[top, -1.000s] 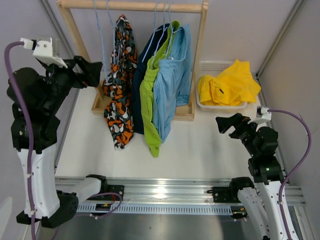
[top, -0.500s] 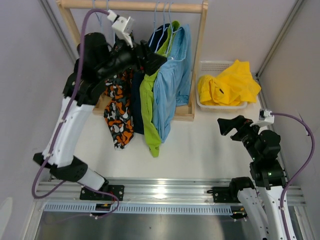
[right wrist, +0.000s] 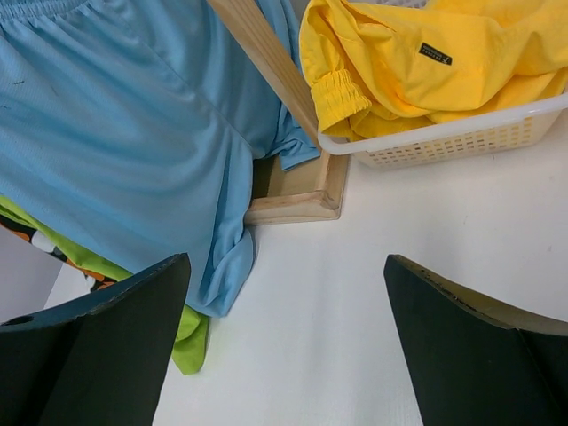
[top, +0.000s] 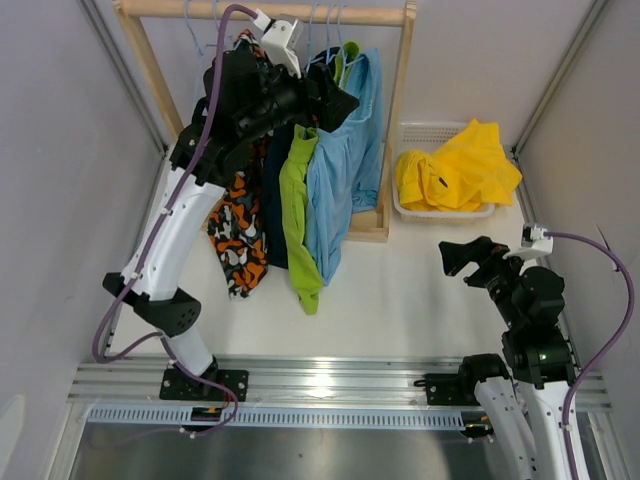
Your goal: Remove the shorts from the hanger
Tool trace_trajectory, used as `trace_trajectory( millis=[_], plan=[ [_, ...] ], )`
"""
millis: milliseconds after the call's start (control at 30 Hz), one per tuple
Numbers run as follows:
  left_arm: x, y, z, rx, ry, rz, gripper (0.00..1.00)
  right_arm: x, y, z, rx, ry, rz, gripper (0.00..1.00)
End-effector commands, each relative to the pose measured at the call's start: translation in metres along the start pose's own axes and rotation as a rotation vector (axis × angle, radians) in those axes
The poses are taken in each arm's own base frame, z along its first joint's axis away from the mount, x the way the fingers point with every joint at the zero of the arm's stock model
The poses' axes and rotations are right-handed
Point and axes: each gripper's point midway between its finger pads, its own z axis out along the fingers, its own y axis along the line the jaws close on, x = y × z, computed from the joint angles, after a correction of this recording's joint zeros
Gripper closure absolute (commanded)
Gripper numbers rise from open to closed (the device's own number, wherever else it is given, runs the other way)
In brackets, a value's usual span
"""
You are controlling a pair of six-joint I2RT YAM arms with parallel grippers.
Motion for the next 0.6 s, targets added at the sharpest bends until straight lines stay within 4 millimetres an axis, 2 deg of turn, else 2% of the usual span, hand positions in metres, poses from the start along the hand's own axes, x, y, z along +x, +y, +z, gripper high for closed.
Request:
trace_trajectory(
  millis=[0,300,567],
  plan=[
    [-0.018,0.007,0.006,-0.054,-0.069,0.008,0.07,-0.018,0.009,-0.008,-0.017,-0.05,-0.025,0.0],
    [0.015,0.035,0.04,-0.121,-0.006,0.02,0.06,-0.019,0.008,-0.011,-0.011,-0.057,-0.032,0.01],
    [0.028,0.061,0.059,-0.226,0.002,0.045,0.09,-0.019,0.008,-0.011,-0.013,-0.053,-0.032,0.01]
  ],
)
